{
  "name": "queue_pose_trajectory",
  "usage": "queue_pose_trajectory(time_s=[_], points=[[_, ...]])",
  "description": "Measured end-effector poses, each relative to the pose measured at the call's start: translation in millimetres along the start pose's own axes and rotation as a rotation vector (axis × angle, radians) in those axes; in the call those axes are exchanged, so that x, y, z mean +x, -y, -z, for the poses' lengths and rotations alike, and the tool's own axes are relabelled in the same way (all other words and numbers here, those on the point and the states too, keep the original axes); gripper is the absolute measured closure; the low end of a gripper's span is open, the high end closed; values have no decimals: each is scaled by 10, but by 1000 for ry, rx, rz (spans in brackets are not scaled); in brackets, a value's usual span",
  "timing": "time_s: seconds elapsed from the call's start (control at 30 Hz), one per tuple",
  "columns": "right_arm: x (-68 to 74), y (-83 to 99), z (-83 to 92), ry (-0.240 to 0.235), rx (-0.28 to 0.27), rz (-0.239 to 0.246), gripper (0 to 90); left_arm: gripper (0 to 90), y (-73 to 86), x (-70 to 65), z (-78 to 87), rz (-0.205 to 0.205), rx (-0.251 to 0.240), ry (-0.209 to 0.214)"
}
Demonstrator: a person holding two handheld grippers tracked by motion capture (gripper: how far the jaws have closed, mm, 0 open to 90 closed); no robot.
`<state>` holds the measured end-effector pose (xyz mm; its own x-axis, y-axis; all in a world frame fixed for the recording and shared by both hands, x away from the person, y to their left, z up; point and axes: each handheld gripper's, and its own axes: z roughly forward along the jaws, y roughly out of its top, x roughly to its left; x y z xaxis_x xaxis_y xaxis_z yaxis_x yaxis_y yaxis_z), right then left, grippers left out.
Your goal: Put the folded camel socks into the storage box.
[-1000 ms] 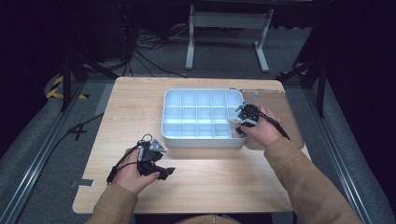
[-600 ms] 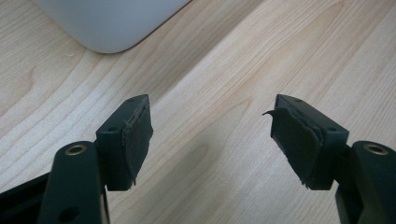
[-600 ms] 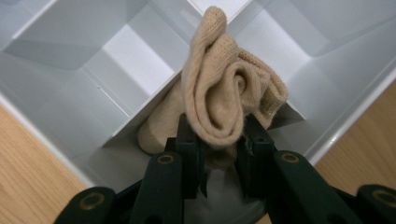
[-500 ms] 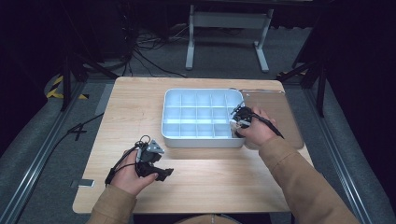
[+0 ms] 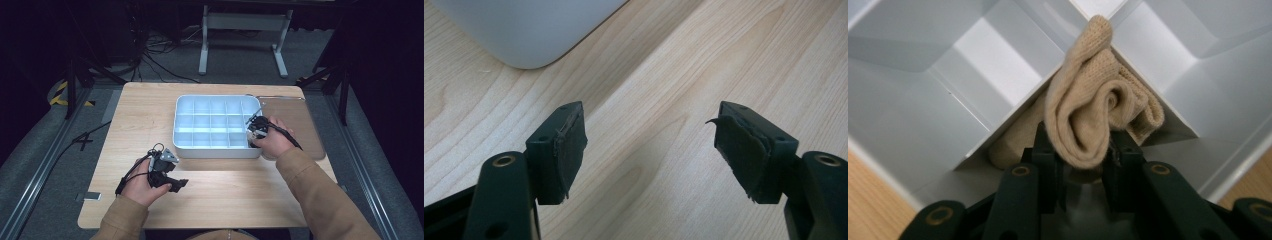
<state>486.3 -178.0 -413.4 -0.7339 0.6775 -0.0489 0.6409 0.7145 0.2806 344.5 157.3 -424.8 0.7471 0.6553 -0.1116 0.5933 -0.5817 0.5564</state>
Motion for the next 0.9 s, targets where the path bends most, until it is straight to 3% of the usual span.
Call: queue_pose_trajectory(time_s=[0.13,0.23,0.37,0.63,0.9], points=[[4,40,98,-13,-40,-17,620,294,-21,7,-19,-9,0,4],[-37,105,215,-49,-96,-40,583,294,-23,9,-21,-10,4,4],[-53,171,350,-56,-150,-51,558,294,-26,1,-16,-7,8,3],[-30,251,562,-43,-235,-43,597,294,-24,-6,-21,-8,14,4],[47,372,758,-84,-342,-39,609,296,-13,14,0,-2,-11,1]])
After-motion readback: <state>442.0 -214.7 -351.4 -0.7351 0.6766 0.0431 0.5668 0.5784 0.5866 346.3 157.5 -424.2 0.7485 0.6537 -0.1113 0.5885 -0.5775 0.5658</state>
